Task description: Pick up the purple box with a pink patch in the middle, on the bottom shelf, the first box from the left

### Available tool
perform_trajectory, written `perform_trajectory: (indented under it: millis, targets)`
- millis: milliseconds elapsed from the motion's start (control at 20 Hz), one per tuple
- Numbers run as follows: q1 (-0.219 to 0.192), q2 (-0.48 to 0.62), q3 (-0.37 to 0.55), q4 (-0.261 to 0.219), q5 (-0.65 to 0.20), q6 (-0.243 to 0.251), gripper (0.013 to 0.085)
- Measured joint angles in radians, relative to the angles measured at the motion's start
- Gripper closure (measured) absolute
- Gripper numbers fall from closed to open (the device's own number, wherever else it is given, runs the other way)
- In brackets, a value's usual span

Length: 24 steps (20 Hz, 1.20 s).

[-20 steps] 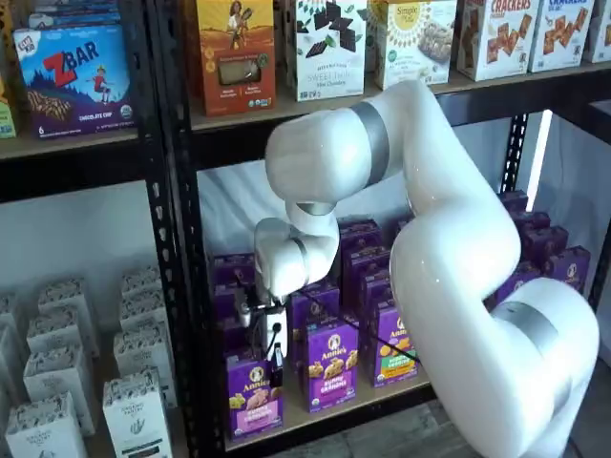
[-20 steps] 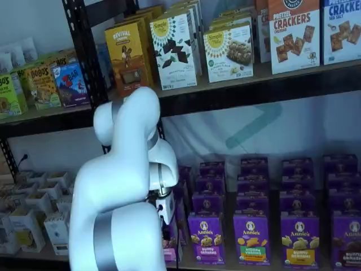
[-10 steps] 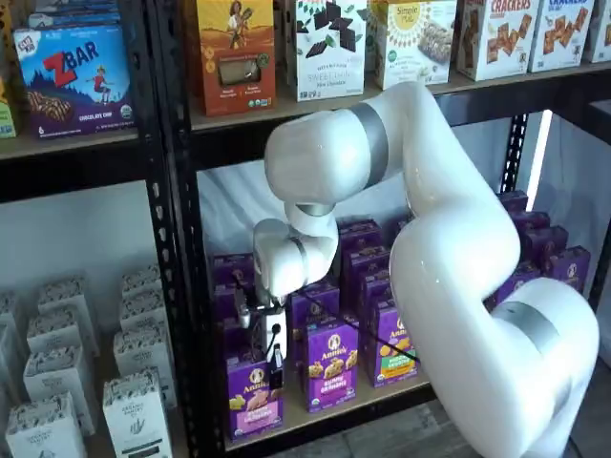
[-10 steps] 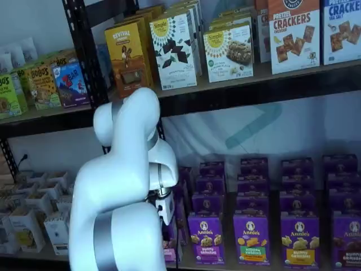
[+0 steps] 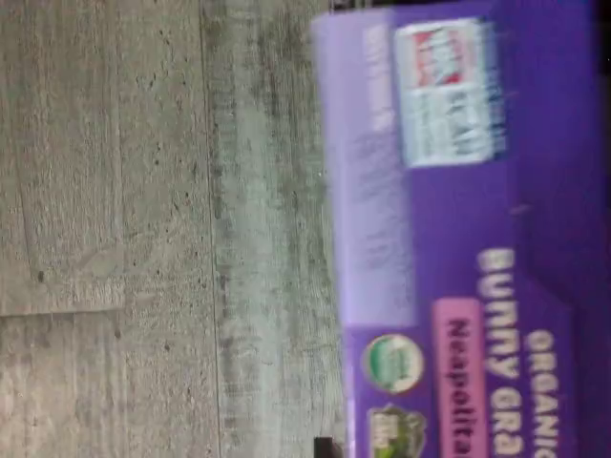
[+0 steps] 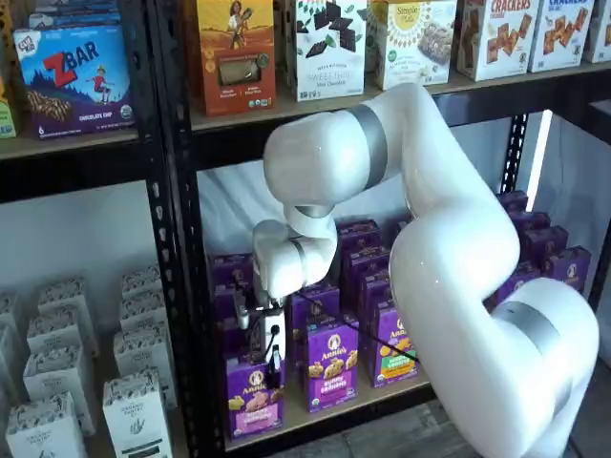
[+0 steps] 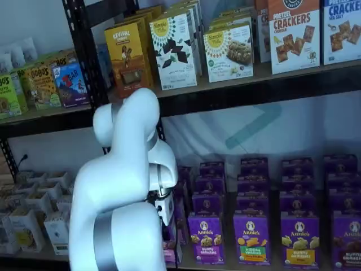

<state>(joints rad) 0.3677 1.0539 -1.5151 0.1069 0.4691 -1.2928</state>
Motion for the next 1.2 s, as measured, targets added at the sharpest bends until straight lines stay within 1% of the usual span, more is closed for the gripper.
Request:
perform_trajectory:
  millis: [300, 350, 400, 500, 650, 900, 1100, 1200]
  targets:
    - [0.001, 0.001, -0.002, 0.003, 0.004, -0.001, 0.0490]
    - [0.001, -0.001, 0.000, 0.005, 0.004, -0.004, 0.0530]
    - [0.001, -0.002, 0.002, 0.005, 0.003, -0.004, 0.0530]
    - [0.000, -0.006, 0.008, 0.005, -0.002, -0.005, 0.0610]
    - [-0.003, -0.012, 0.013, 0.003, 0.009, -0.005, 0.0610]
    - [-0.008, -0.039, 0.058, -0.012, -0.020, 0.002, 0.0610]
    - [-0.013, -0.068, 0.107, -0.021, -0.045, 0.004, 0.0610]
    - [-0.016, -0.086, 0.139, -0.034, -0.063, 0.012, 0.0610]
